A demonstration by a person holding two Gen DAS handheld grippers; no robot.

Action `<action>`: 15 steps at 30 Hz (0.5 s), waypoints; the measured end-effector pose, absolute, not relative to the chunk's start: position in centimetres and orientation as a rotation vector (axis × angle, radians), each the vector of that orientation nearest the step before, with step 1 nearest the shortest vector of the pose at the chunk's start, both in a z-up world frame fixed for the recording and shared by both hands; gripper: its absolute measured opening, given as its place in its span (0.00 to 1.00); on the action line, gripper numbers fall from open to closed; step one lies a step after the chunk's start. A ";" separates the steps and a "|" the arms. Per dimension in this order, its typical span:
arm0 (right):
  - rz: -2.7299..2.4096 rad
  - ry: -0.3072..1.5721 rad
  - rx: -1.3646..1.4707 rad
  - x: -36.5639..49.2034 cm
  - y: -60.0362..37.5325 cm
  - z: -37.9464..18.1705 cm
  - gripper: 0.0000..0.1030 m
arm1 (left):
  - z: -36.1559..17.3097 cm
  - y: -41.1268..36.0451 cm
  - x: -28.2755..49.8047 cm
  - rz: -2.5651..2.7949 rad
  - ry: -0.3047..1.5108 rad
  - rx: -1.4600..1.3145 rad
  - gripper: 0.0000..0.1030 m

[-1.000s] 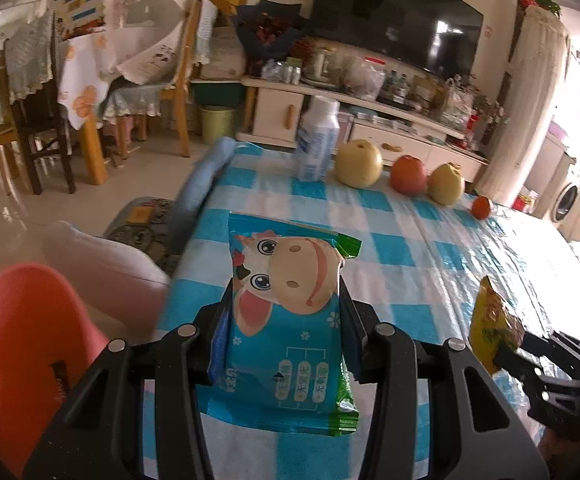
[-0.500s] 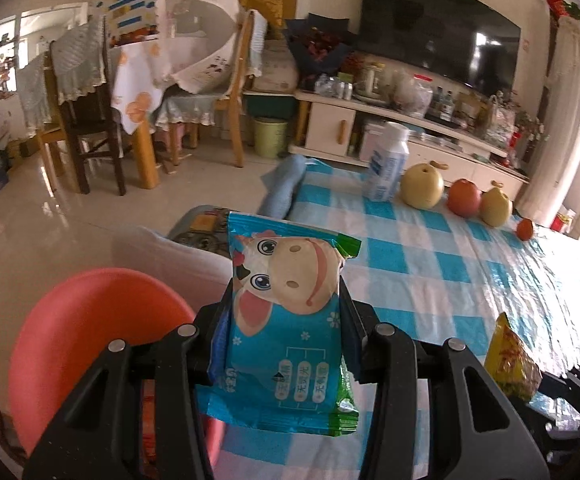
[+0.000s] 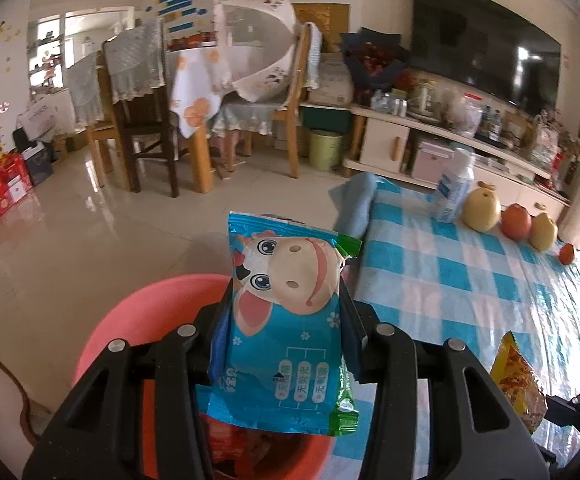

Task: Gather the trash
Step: 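Carry the packet and chip bag over the pink bucket and open both tools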

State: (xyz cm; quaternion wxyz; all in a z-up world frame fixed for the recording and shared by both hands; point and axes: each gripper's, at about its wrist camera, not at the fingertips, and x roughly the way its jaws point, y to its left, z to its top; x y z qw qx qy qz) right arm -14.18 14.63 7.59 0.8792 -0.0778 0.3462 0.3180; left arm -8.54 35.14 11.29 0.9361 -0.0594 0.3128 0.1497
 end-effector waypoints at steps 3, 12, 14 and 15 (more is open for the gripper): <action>0.693 0.709 -0.187 -14.3 16.7 8.1 0.40 | 11.4 36.4 -9.0 0.339 0.636 -0.130 0.45; 0.781 0.689 -0.262 -14.7 22.9 8.6 0.40 | 11.2 40.5 -10.6 0.457 0.642 -0.158 0.45; 0.797 0.687 -0.276 -14.7 24.0 8.4 0.40 | 11.2 41.2 -10.9 0.470 0.642 -0.174 0.45; 0.807 0.685 -0.284 -14.7 24.7 8.4 0.40 | 11.1 41.6 -11.1 0.476 0.643 -0.179 0.45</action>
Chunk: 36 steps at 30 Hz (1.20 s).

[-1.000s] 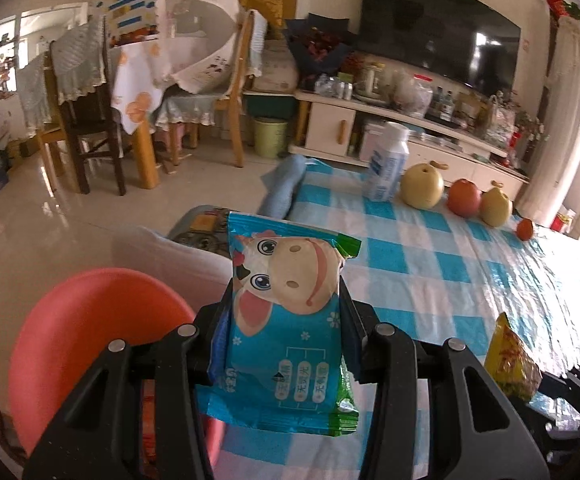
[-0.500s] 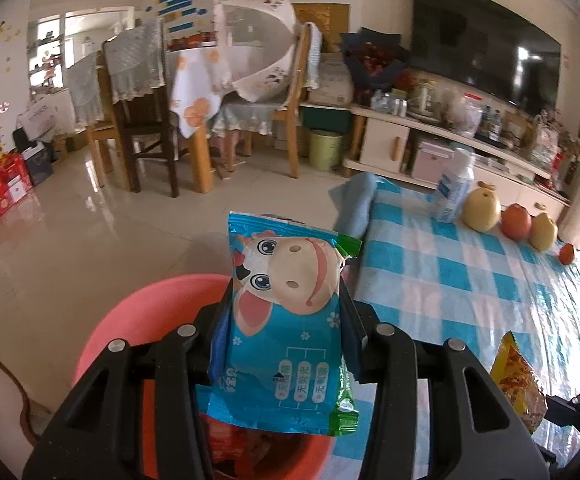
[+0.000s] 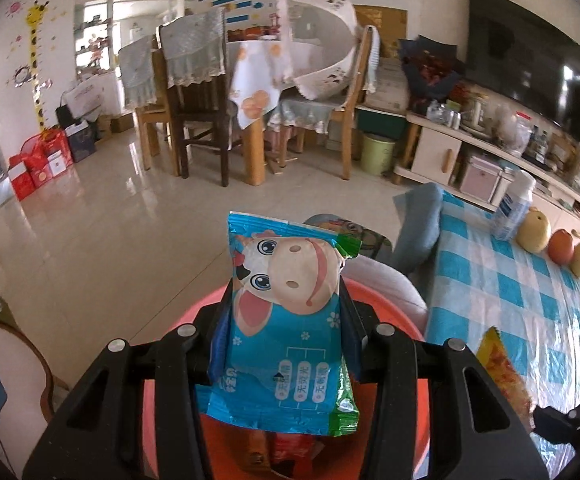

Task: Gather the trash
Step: 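Carry the packet and chip bag over the pink bucket and open both tools, then move both open tools back from the bucket over the table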

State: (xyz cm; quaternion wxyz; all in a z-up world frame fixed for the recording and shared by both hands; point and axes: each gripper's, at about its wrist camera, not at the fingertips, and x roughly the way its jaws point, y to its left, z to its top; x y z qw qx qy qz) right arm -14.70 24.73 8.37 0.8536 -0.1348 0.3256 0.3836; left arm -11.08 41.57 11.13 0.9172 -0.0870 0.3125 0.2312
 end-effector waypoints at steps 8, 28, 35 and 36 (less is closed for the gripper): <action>0.844 0.680 -0.348 -14.8 28.5 7.4 0.41 | 10.8 43.8 -11.8 0.513 0.650 -0.210 0.45; 0.672 0.706 -0.237 -12.6 23.4 6.5 0.84 | 12.3 41.4 -11.0 0.522 0.593 -0.140 0.86; 0.628 0.720 -0.210 -12.2 20.6 6.4 0.84 | 12.6 38.4 -9.8 0.481 0.584 -0.081 0.92; 0.616 0.724 -0.206 -12.1 20.1 6.4 0.84 | 12.6 38.1 -9.7 0.477 0.584 -0.078 0.92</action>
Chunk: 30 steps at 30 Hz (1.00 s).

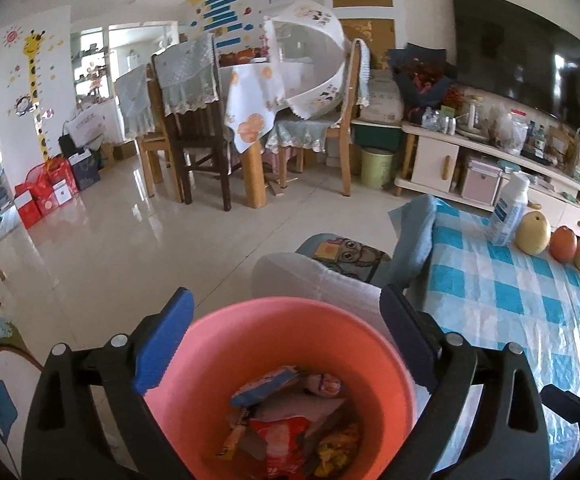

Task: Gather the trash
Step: 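Move both open tools back from the bucket over the table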

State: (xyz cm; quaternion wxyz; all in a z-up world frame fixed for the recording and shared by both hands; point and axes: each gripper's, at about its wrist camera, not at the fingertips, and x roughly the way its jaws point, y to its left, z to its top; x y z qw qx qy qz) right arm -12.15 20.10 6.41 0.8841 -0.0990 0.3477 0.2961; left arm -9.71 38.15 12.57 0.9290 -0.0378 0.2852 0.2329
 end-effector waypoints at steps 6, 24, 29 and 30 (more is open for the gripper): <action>0.562 0.737 -0.197 -11.7 17.4 6.1 0.86 | 12.7 35.6 -8.8 0.457 0.579 -0.033 0.94; 0.421 0.772 -0.183 -10.8 9.2 5.0 0.87 | 12.2 27.2 -5.8 0.334 0.595 0.074 0.95; 0.379 0.780 -0.143 -10.3 6.7 4.9 0.87 | 12.0 24.8 -5.1 0.291 0.604 0.084 0.95; 0.375 0.780 -0.137 -10.3 6.3 4.9 0.87 | 11.9 24.3 -4.9 0.287 0.605 0.092 0.95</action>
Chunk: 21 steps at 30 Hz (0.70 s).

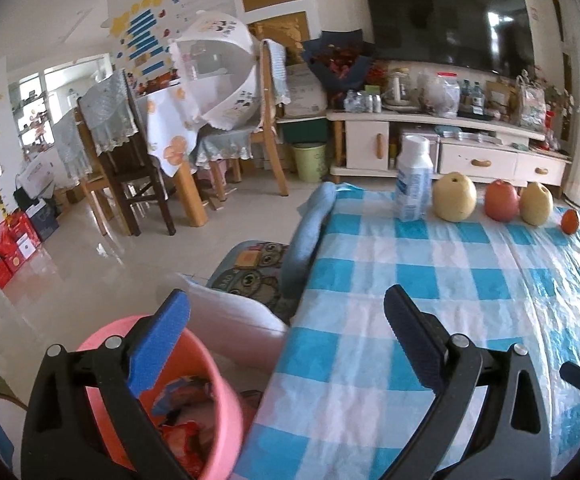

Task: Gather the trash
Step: 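Move both open tools back from the bucket over the table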

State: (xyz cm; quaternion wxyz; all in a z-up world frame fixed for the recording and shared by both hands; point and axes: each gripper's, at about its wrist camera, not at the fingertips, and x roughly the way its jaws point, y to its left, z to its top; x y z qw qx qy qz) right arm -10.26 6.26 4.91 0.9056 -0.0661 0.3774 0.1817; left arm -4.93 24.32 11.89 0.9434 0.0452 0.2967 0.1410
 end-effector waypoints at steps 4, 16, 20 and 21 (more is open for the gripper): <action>0.352 0.779 -0.113 -9.9 4.4 4.8 0.87 | 11.6 22.6 -4.4 0.264 0.613 0.116 0.95; 0.255 0.768 -0.051 -9.2 -1.2 5.0 0.87 | 10.8 17.8 -3.1 0.205 0.633 0.154 0.96; 0.222 0.761 -0.029 -9.2 -3.0 5.2 0.87 | 10.4 15.9 -2.8 0.172 0.639 0.168 0.96; 0.211 0.758 -0.027 -9.2 -3.5 5.3 0.87 | 10.3 15.4 -2.7 0.166 0.641 0.173 0.96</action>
